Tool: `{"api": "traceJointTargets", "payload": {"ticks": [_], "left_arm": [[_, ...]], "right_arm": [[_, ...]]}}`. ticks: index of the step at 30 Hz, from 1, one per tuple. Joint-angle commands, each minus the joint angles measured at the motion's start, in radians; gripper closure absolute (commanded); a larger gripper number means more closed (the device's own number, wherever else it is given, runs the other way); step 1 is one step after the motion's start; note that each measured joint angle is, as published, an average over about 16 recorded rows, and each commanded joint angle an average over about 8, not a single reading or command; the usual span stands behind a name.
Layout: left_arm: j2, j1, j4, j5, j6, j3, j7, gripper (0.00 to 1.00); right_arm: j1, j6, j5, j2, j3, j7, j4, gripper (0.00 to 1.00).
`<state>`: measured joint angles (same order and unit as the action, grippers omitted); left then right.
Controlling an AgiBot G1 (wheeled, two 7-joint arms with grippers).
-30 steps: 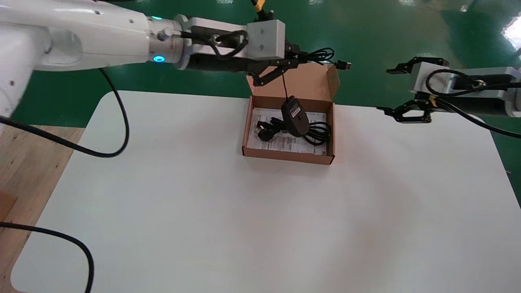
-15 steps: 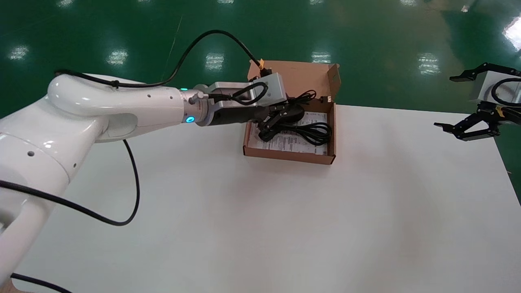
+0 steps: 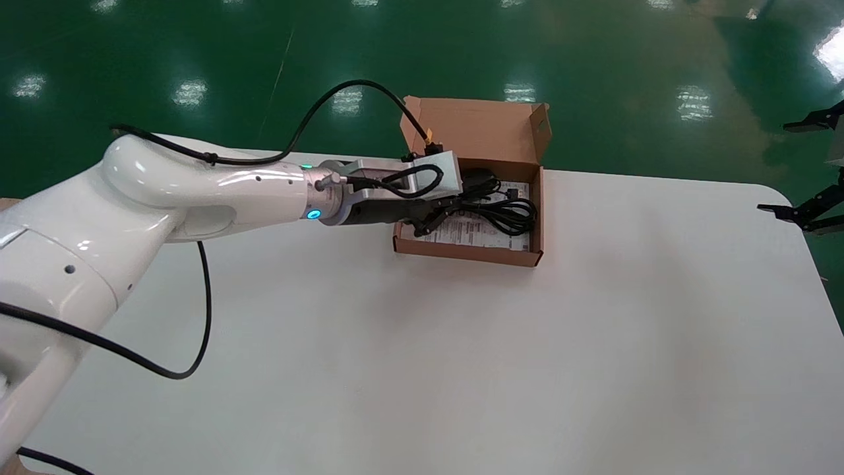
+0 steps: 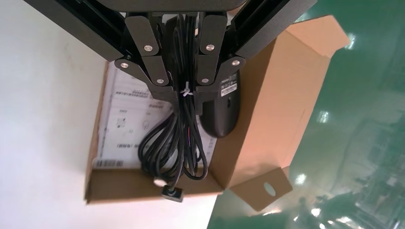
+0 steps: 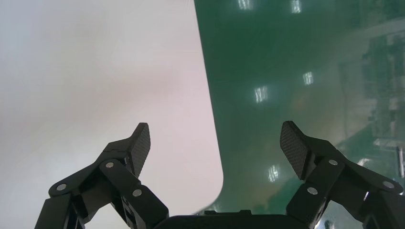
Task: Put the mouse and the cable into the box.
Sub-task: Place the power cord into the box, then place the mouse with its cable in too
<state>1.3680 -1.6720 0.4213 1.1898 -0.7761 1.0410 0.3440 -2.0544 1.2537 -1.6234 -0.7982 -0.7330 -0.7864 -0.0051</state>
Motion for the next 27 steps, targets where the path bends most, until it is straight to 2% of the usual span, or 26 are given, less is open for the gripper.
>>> {"api": "traceJointTargets", "payload": {"ticks": [1, 4, 5, 11, 12, 13, 19, 27], "left_arm": [[0.000, 0.000, 0.008, -0.002, 0.020, 0.020, -0.009, 1.00], [0.001, 0.001, 0.021, -0.010, 0.051, 0.049, -0.021, 0.99], [0.001, 0.002, 0.026, -0.012, 0.060, 0.059, -0.023, 0.92], [0.001, 0.003, 0.052, -0.022, 0.105, 0.115, -0.030, 0.17], [0.001, 0.004, 0.055, -0.025, 0.111, 0.122, -0.032, 0.06], [0.001, 0.004, 0.058, -0.028, 0.116, 0.129, -0.034, 0.00], [0.001, 0.005, 0.066, -0.039, 0.132, 0.150, -0.039, 0.00], [0.001, 0.004, 0.063, -0.037, 0.128, 0.143, -0.038, 0.00]], "right_arm": [[-0.016, 0.011, -0.015, 0.010, -0.010, 0.005, 0.002, 0.00], [-0.038, 0.032, -0.035, 0.022, -0.024, 0.015, 0.005, 0.00], [-0.044, 0.039, -0.040, 0.025, -0.028, 0.018, 0.005, 0.00], [-0.059, 0.090, -0.053, 0.030, -0.037, 0.031, 0.002, 0.00], [-0.059, 0.099, -0.053, 0.030, -0.037, 0.032, 0.000, 0.00], [-0.058, 0.108, -0.053, 0.029, -0.036, 0.033, -0.001, 0.00], [-0.055, 0.136, -0.050, 0.025, -0.034, 0.036, -0.007, 0.00], [-0.054, 0.127, -0.048, 0.025, -0.033, 0.035, -0.006, 0.00]]}}
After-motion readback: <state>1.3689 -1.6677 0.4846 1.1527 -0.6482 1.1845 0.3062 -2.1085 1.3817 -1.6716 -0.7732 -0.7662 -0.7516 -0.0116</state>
